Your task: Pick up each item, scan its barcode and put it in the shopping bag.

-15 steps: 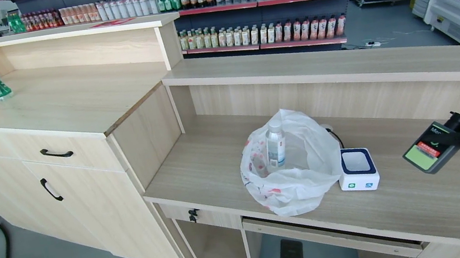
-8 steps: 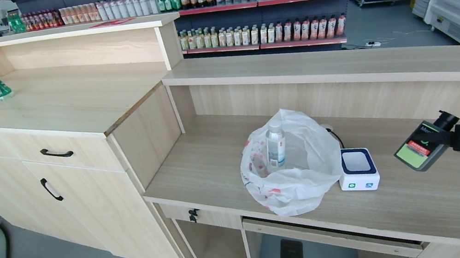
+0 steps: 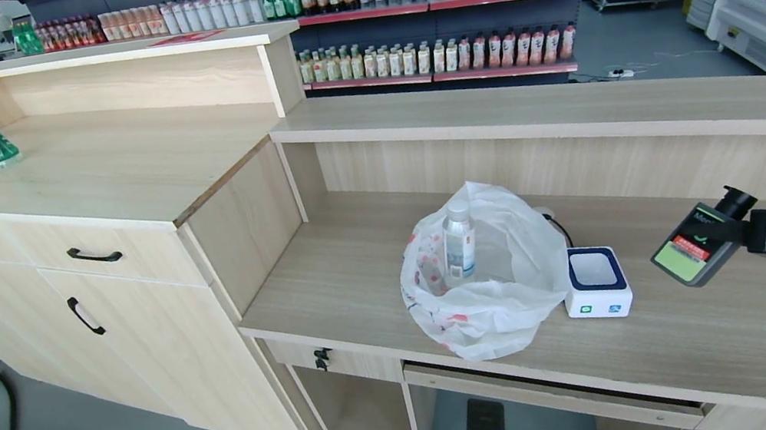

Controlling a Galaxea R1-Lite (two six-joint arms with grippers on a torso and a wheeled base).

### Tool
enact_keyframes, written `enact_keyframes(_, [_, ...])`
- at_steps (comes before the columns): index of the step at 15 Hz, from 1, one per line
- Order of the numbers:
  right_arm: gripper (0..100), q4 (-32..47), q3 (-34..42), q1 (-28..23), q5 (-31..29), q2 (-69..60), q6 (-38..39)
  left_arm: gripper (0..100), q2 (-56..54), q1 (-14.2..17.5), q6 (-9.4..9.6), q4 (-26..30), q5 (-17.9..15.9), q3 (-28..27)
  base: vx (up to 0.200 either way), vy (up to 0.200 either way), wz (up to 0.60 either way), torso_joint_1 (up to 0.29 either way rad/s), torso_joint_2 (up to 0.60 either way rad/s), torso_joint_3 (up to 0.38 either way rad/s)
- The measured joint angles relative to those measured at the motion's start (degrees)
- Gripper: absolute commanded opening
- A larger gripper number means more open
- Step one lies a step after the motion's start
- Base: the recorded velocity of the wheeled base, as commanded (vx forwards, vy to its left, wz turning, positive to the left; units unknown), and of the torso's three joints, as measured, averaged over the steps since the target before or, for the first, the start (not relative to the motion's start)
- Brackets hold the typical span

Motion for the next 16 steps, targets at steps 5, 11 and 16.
enact_keyframes(5, [0,0.2,0.8,0.4,-0.4,-4.5,-4.9,100,0.0,0.0,0.00,0.0,0.0,0.0,0.000,0.000,0.00,0.000,0.00,0.000])
enact_keyframes(11, [0,4.2,6.0,-0.5,-21.3,-18.9,-34.5,100,0.0,0.0,0.00,0.0,0.0,0.0,0.000,0.000,0.00,0.000,0.00,0.000])
enact_keyframes(16, [0,-1.6,8.0,-1.0,-24.1,-23.8,-35.3,100,0.0,0.0,-0.02,0.0,0.0,0.0,0.000,0.000,0.00,0.000,0.00,0.000])
